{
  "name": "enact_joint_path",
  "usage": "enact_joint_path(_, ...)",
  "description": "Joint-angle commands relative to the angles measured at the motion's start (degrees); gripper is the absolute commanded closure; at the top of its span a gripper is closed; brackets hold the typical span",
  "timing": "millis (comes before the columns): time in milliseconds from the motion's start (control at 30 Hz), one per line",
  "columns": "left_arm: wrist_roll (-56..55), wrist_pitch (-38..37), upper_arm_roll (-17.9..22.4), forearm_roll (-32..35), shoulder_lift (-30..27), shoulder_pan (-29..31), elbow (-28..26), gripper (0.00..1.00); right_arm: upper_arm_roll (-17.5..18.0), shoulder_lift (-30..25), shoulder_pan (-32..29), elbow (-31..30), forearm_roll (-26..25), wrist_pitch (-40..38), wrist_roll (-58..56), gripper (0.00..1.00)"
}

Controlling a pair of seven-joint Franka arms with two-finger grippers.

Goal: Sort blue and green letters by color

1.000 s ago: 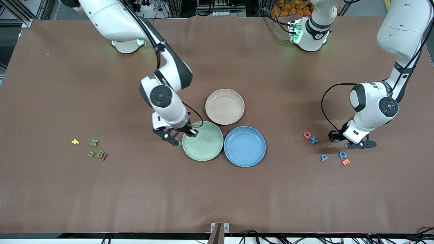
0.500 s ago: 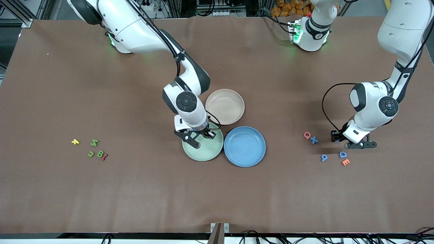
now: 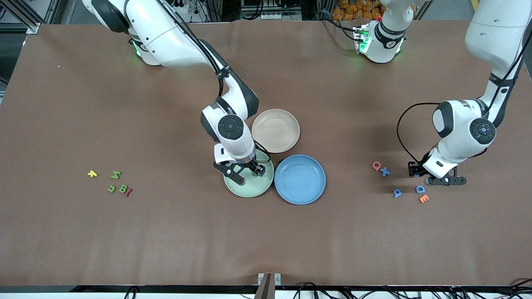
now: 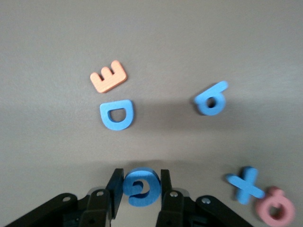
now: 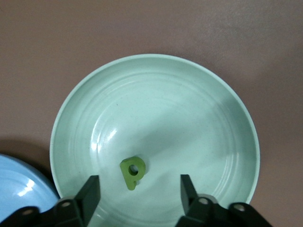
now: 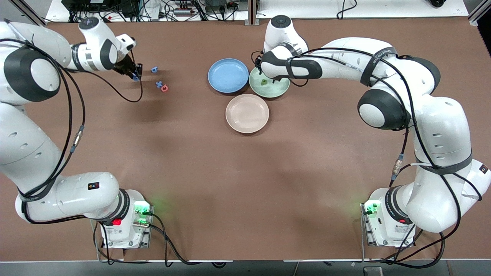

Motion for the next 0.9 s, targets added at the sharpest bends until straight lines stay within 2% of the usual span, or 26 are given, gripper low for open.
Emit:
enact_joint_path(0, -0.8, -5.9, 0.3, 1.3, -3.8, -2.6, 1.4, 0.78, -0.9, -0.4, 0.5, 1.4, -0.6, -1.1, 0.1, 0.00)
enact_joint_path(133, -2.8, -7.1, 0.5, 1.3, -4.8, -5.2, 2.3, 0.78, -1.2, -3.2, -0.9, 0.5, -0.5, -2.3, -0.9, 0.00)
enact_joint_path(400, -10.7, -8.5, 0.5, 1.3, -6.3, -10.7, 2.8, 0.78, -1.5, -10.2, -4.3, -2.6, -0.3, -9.7, -9.2, 0.00)
enact_joint_path(667, -20.4, -16.7, 0.3, 1.3, -7.7, -16.5, 7.0, 0.78, -1.7, -20.7, -9.2, -11.9, 0.2, -10.9, -21.0, 0.00)
enact_joint_path(867, -27.1, -19.3, 0.2, 0.5, -7.3, -20.3, 9.7, 0.78, -1.7, -27.4, -13.6, -18.5, 0.2, -12.3, -29.9, 0.00)
